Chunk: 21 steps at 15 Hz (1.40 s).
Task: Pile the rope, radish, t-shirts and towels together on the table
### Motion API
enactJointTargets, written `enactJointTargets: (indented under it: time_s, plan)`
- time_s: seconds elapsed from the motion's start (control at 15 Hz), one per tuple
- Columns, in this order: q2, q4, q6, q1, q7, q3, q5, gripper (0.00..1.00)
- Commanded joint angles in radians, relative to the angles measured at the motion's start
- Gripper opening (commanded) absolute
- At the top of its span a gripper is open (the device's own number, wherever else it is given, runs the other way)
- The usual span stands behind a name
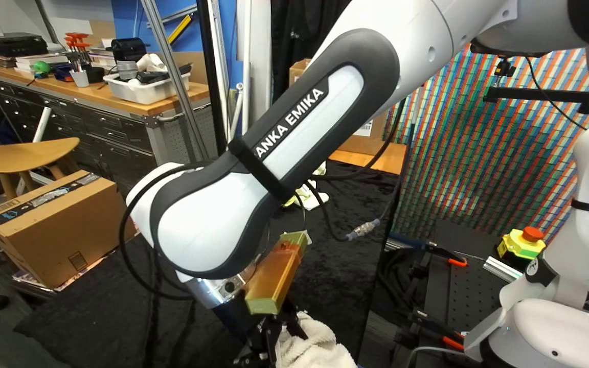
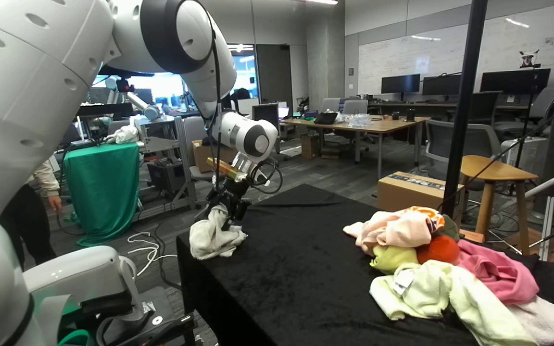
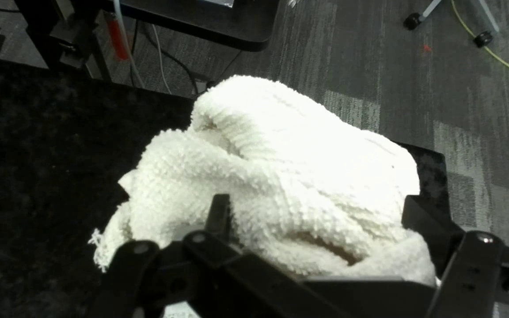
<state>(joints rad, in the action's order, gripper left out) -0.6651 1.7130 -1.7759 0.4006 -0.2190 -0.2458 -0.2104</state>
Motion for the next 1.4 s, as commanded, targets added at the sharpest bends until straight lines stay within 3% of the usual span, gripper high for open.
enactJointTargets:
  time_s: [0.0, 0.13, 0.67, 1.33]
  plan:
    - [0.002, 0.000, -0.017, 0.023, -0.032, 0.015, 0.045, 0.75]
    - [0.003, -0.001, -0.014, 0.019, -0.029, 0.013, 0.053, 0.68]
    - [-0.002, -0.026, 0.057, 0.016, -0.010, 0.021, 0.099, 0.07]
    - [-0.002, -0.148, 0.299, -0.017, 0.043, 0.062, 0.229, 0.05]
